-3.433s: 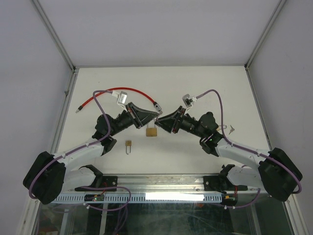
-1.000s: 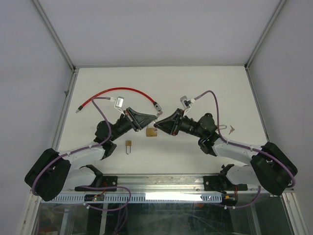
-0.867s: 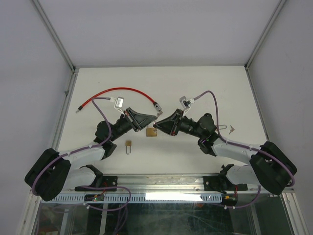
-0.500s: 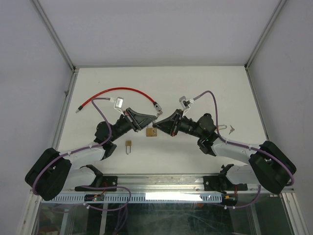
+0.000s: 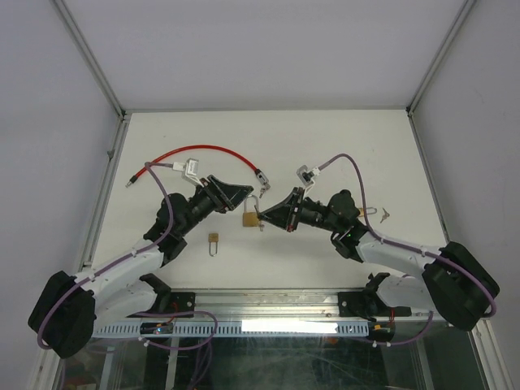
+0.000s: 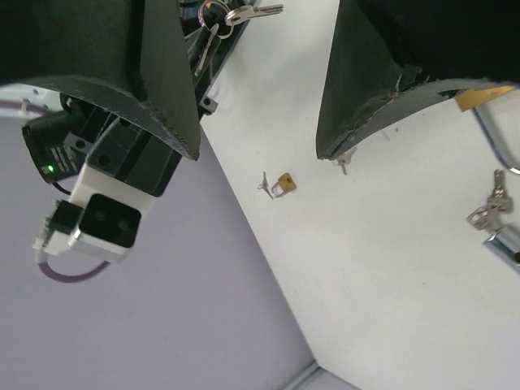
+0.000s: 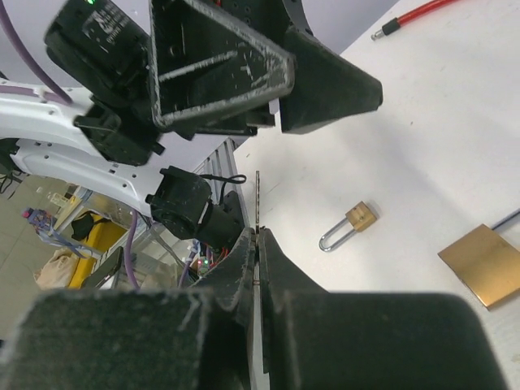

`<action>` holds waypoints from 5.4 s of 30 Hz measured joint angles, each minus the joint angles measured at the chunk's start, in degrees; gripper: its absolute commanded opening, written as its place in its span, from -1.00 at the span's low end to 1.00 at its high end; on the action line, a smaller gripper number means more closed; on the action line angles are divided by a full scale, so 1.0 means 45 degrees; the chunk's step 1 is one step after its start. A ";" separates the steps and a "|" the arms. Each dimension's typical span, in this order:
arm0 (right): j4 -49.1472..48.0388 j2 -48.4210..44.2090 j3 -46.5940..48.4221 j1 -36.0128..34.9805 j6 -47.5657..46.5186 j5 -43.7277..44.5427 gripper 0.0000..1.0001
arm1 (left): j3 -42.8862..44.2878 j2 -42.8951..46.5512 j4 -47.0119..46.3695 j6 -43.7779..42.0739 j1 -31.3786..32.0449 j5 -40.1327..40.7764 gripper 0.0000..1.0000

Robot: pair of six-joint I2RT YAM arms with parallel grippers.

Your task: Unlock with the key

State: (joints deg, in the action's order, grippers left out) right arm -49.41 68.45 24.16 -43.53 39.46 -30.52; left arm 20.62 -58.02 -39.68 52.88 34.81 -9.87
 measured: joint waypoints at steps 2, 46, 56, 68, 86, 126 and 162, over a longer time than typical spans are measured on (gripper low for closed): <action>0.0408 -0.0165 -0.0049 0.0029 -0.0039 0.0019 -1.00 | 0.0495 0.0359 0.1666 -0.0248 0.0000 0.0539 0.43; 0.4818 -0.2331 -0.1375 0.1904 -0.1137 0.2249 -1.00 | 1.1783 -1.0860 1.8666 -0.2055 0.1535 0.3959 0.82; 0.4906 -0.2322 -0.1384 0.2195 -0.1146 0.2084 -1.00 | 1.2721 -1.1871 1.9317 -0.2084 0.1870 0.4575 0.69; 0.4911 -0.1943 -0.1384 0.2263 -0.1146 0.1855 -1.00 | 1.2939 -1.2104 1.9540 -0.1894 0.2161 0.4838 -0.02; 0.5280 -0.0243 -0.0340 0.1069 -0.1107 0.1379 -1.00 | 1.1113 -0.9972 1.8161 -0.0146 0.1326 0.3492 -0.45; 0.4721 0.3356 0.1156 0.0534 0.1049 0.1598 -1.00 | 0.9991 -0.7966 1.6126 0.1078 0.0908 0.1836 -0.55; 0.3478 0.4022 0.1200 0.1035 0.2657 0.1141 -1.00 | 0.8942 -0.7053 1.4693 0.1214 0.1025 0.2113 -0.64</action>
State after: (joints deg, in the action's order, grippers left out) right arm -33.76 86.54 29.56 -38.87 51.42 -25.39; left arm 60.86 -89.76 26.44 58.35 39.42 -0.36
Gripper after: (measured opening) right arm 0.009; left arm 0.560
